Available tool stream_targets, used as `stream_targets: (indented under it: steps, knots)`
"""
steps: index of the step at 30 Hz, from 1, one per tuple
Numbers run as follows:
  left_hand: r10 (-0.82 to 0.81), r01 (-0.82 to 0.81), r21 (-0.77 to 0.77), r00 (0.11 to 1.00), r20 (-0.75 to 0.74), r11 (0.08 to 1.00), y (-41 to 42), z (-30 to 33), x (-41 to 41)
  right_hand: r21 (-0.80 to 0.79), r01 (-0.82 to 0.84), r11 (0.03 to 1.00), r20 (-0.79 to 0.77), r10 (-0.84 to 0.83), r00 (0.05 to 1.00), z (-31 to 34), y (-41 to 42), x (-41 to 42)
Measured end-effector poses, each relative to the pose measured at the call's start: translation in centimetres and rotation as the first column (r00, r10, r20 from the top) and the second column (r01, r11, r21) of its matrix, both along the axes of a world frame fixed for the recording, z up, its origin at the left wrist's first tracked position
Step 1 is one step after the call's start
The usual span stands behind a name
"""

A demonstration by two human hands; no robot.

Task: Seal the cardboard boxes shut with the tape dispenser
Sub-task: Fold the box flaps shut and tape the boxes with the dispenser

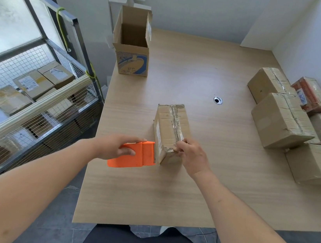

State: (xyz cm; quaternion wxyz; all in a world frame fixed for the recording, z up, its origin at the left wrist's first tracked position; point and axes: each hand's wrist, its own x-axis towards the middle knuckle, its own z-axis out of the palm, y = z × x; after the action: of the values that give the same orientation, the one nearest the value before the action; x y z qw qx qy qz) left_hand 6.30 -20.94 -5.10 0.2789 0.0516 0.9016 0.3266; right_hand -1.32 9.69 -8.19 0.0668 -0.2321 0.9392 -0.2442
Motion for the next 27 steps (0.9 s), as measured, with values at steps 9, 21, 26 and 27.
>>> stream_targets:
  steps: [9, 21, 26, 27]
  knots:
    - [0.022, -0.031, -0.189, 0.999, -0.050, 0.981, 1.8, -0.1, -0.6, 0.161, -0.042, 0.986, 0.171, 0.014, 0.985, 1.1, -0.6, -0.1]
    - [0.129, -0.173, -0.509, 0.984, -0.120, 0.843, 7.2, -1.9, -1.7, 0.428, 0.022, 0.903, 0.138, -0.089, 0.986, 1.3, -4.3, -0.4]
    - [0.242, -0.285, -0.505, 0.958, -0.151, 0.815, 4.1, -3.3, 1.3, 0.463, 0.031, 0.886, 0.091, -0.082, 0.992, 0.9, -4.6, -0.7]
    - [0.260, -0.319, -0.467, 0.947, -0.188, 0.824, 3.8, -3.1, 1.5, 0.479, 0.033, 0.877, 0.078, -0.080, 0.994, 0.8, -4.6, -0.6]
